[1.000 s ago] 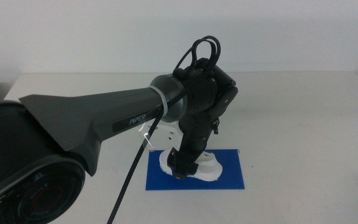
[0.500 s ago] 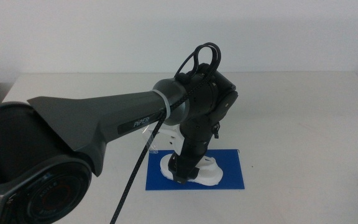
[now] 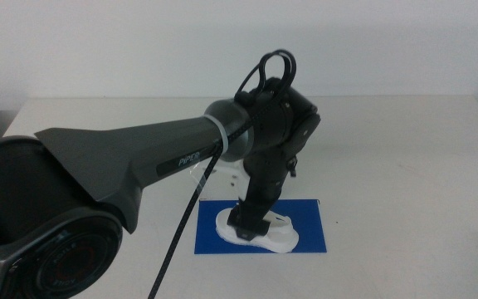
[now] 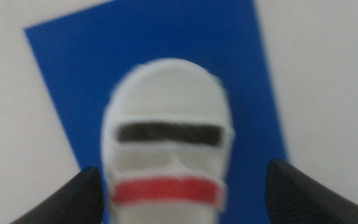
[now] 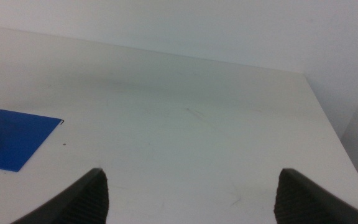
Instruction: Use one arm to grab the shoe from the table and place it on the mat.
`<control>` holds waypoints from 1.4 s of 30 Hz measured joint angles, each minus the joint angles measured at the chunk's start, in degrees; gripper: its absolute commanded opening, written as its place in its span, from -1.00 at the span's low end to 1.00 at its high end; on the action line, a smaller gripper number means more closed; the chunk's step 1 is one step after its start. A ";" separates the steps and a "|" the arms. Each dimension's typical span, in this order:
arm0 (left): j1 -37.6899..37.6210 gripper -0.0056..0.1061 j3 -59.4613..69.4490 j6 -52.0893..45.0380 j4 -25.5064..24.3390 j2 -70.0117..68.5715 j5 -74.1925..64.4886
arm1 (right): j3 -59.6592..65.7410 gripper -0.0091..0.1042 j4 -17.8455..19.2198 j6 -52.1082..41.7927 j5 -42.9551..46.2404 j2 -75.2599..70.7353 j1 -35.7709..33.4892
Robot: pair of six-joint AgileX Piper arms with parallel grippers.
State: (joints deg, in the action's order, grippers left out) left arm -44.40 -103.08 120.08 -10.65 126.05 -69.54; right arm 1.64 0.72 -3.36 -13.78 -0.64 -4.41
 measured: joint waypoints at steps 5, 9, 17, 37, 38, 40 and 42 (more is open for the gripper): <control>0.00 0.66 -3.40 -0.17 -0.63 -0.85 0.00 | 0.00 0.53 0.00 0.00 0.00 0.00 0.00; 0.00 0.66 -3.93 -2.41 -1.87 -4.10 -0.18 | 0.00 0.53 0.00 0.00 0.00 0.00 0.00; 0.00 0.66 -4.04 -15.30 -6.54 -15.11 -0.70 | 0.00 0.53 0.00 0.00 0.00 0.00 0.00; 0.00 0.66 -4.38 -95.13 -18.04 -29.16 -2.17 | 0.00 0.53 0.00 0.00 0.00 0.00 0.00; 0.17 0.66 -4.38 -96.13 -18.19 -29.17 -2.17 | 0.00 0.53 0.00 0.00 0.00 0.00 0.00; 1.26 0.66 -4.38 -97.09 -17.79 -29.38 -2.17 | 0.00 0.53 0.00 0.00 0.00 0.00 0.00; 3.60 0.66 -4.38 -97.64 -15.93 -29.89 -2.17 | 0.00 0.53 0.00 0.00 0.00 0.00 0.00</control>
State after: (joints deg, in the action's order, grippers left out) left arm -40.80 -107.46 22.44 -26.58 96.16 -71.71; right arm 1.64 0.72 -3.36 -13.78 -0.64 -4.41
